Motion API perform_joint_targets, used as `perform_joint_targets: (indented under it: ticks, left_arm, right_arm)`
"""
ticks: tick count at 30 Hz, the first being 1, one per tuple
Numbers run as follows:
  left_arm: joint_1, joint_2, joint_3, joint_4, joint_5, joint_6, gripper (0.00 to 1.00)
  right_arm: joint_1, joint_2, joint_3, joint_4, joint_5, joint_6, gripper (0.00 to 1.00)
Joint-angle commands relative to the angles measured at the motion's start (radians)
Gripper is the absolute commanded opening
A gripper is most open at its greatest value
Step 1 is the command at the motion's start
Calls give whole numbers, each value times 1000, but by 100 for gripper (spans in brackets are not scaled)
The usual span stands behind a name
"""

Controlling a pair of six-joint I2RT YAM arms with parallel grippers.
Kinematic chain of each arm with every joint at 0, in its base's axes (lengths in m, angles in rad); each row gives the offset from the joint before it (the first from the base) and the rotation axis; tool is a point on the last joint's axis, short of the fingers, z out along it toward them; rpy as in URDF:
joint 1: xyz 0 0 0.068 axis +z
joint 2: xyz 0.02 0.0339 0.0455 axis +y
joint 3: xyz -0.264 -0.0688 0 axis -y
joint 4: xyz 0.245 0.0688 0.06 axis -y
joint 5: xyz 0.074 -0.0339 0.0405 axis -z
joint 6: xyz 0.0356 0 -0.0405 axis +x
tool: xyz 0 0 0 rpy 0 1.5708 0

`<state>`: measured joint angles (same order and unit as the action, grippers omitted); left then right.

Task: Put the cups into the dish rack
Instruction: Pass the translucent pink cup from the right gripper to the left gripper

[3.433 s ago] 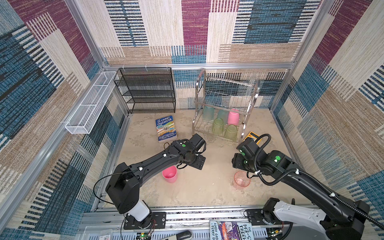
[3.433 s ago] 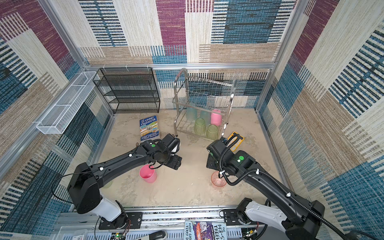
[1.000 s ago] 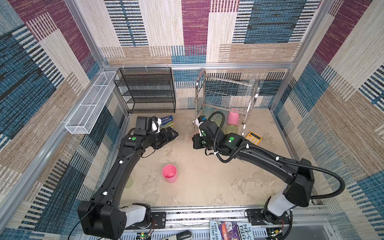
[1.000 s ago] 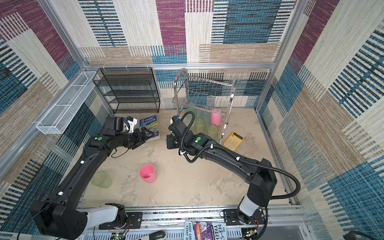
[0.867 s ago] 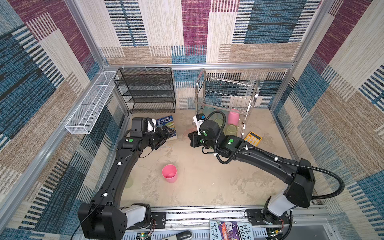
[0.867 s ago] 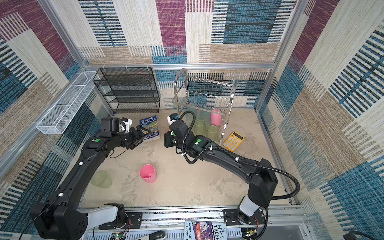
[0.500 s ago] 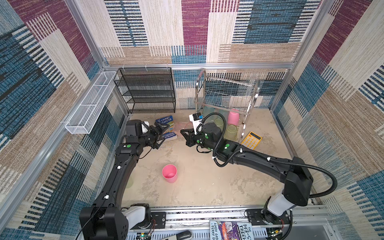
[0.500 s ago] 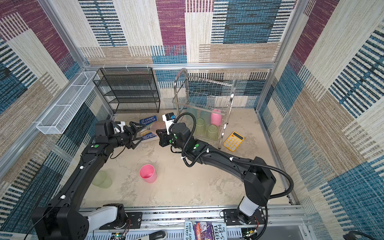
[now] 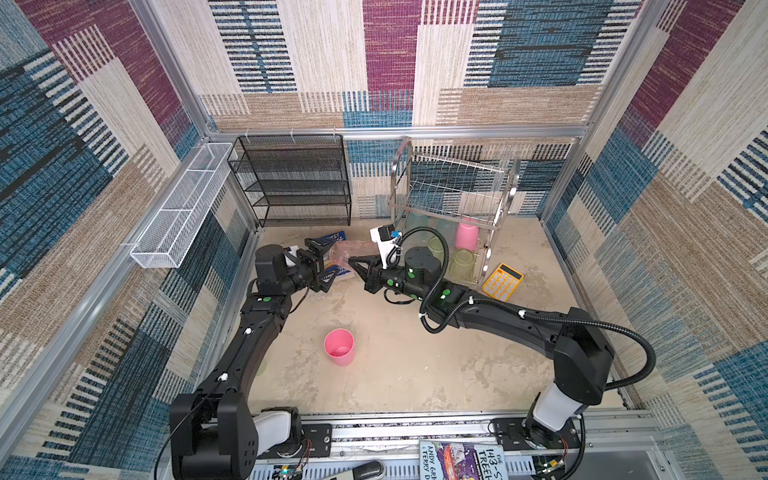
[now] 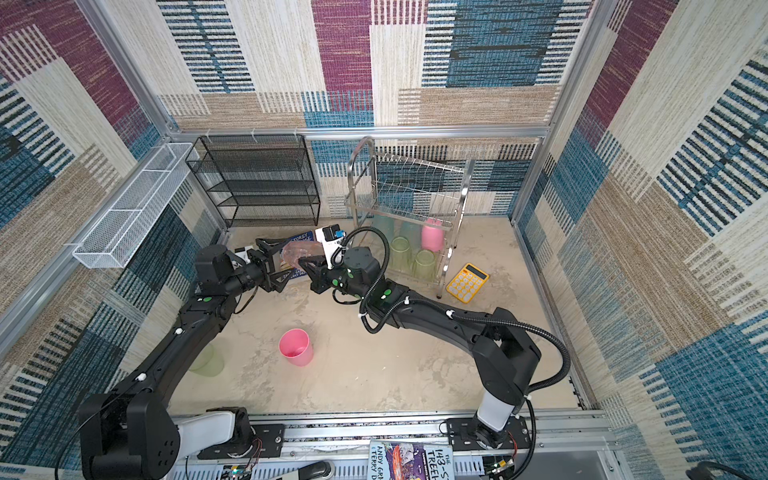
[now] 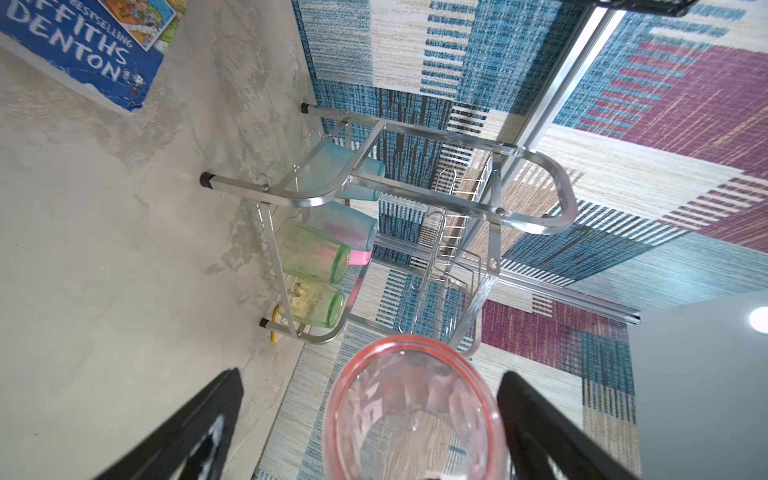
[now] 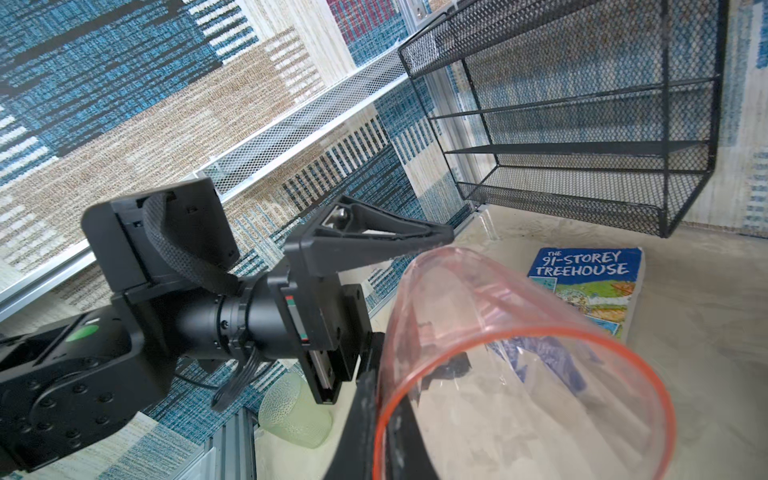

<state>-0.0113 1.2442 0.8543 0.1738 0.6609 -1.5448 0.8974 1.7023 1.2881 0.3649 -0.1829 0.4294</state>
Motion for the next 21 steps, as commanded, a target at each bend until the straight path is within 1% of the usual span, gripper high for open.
perform_joint_targets:
  ticks: [1,7,13,17,21]
  left_arm:
    - [0,18,-10,131,20,-102,98]
    - [-2,26,-18,183,12,-162,96]
    - [-9,19,-28,204,1,-192,90]
    - [-10,21,-32,211,1,-195,84]
    - [-12,21,-29,207,0,-186,83]
  right_arm:
    - [1,18,28,101,-57,-7,0]
    - [1,56,59,91,-79,-7,0]
    - [1,94,94,80,-93,0,0]
    - [1,111,115,72,-105,3,0]
    - [2,122,136,46,-108,1,0]
